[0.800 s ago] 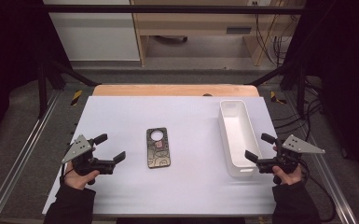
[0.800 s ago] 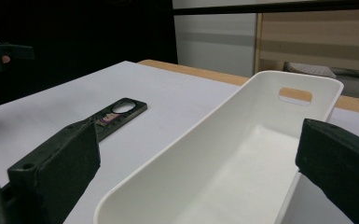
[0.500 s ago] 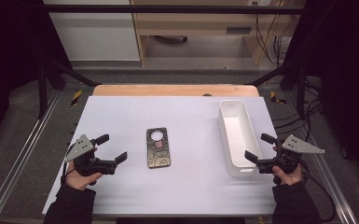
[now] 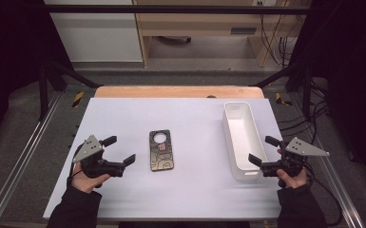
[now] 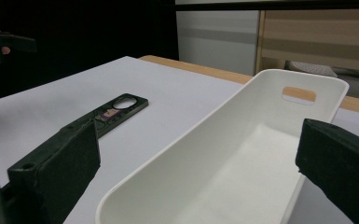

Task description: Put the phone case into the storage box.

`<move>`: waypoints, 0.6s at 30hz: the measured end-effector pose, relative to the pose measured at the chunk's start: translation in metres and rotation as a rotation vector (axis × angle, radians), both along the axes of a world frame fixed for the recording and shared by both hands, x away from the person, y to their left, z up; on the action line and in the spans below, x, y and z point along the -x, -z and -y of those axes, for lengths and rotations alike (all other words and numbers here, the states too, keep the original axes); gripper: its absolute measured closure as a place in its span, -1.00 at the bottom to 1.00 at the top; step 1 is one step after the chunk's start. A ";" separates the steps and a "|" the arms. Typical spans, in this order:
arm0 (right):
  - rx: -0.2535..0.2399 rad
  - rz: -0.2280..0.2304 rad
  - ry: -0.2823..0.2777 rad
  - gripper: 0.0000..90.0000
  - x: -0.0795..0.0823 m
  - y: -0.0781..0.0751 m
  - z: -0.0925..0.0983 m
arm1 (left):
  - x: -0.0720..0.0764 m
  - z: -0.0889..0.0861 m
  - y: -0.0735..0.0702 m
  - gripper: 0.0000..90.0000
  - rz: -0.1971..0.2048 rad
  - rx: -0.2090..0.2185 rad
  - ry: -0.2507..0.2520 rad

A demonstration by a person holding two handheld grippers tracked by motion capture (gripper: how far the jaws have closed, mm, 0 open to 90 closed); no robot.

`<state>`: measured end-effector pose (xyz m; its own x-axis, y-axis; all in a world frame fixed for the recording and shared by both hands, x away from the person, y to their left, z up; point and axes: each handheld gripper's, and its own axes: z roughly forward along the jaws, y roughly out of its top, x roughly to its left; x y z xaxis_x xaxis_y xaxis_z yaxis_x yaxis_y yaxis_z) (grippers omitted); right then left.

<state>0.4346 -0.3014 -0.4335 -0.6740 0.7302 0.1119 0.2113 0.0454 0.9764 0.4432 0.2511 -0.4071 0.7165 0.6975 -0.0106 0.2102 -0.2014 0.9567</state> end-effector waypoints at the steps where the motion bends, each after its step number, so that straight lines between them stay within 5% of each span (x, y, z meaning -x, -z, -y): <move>1: 0.000 0.000 0.000 -0.99 0.000 0.000 0.000 | 0.000 0.003 -0.001 -1.00 0.000 -0.003 0.003; 18: 0.003 0.003 0.002 -0.99 0.001 -0.001 0.000 | -0.004 0.035 -0.007 -1.00 -0.014 -0.050 0.010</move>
